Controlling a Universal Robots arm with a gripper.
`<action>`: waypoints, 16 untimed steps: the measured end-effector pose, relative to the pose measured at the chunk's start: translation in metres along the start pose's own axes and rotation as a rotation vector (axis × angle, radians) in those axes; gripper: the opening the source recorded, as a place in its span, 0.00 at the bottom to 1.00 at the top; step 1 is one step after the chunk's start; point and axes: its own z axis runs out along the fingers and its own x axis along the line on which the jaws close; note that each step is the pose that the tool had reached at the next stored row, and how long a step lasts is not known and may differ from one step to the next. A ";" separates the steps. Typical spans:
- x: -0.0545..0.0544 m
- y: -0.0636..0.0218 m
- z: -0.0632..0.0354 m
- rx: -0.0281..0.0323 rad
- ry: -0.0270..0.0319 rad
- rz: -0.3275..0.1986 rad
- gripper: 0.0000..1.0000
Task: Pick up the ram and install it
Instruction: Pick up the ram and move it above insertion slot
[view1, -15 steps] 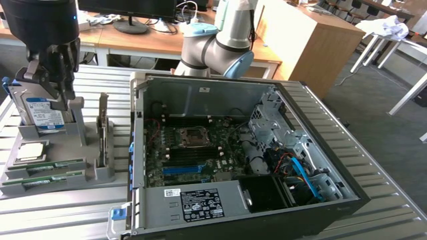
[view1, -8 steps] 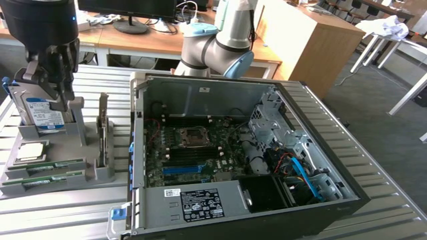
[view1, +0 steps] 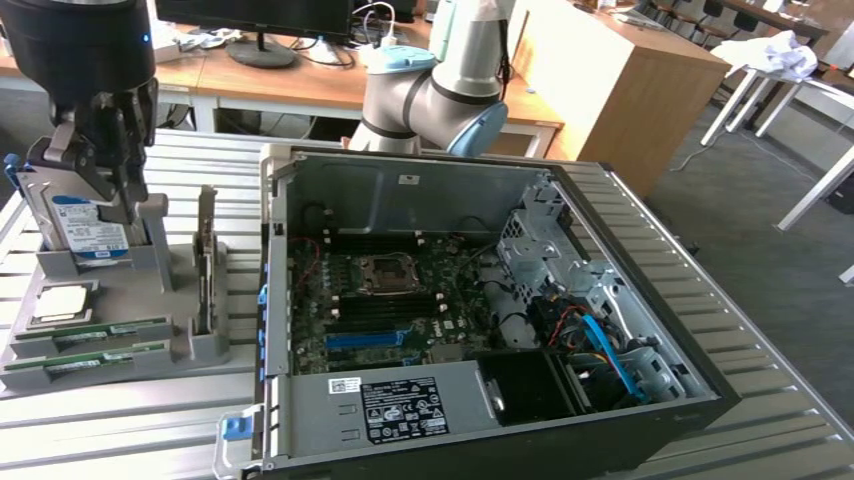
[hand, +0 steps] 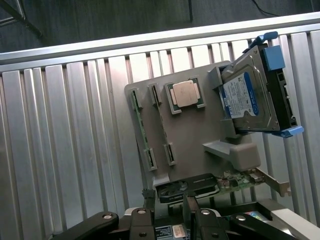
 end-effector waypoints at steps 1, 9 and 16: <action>0.000 0.0001 0.0002 0.0000 0.0000 0.000 0.36; 0.001 0.0007 0.0025 0.0002 -0.0003 0.000 0.36; 0.002 0.0012 0.0038 0.0002 -0.0001 0.000 0.36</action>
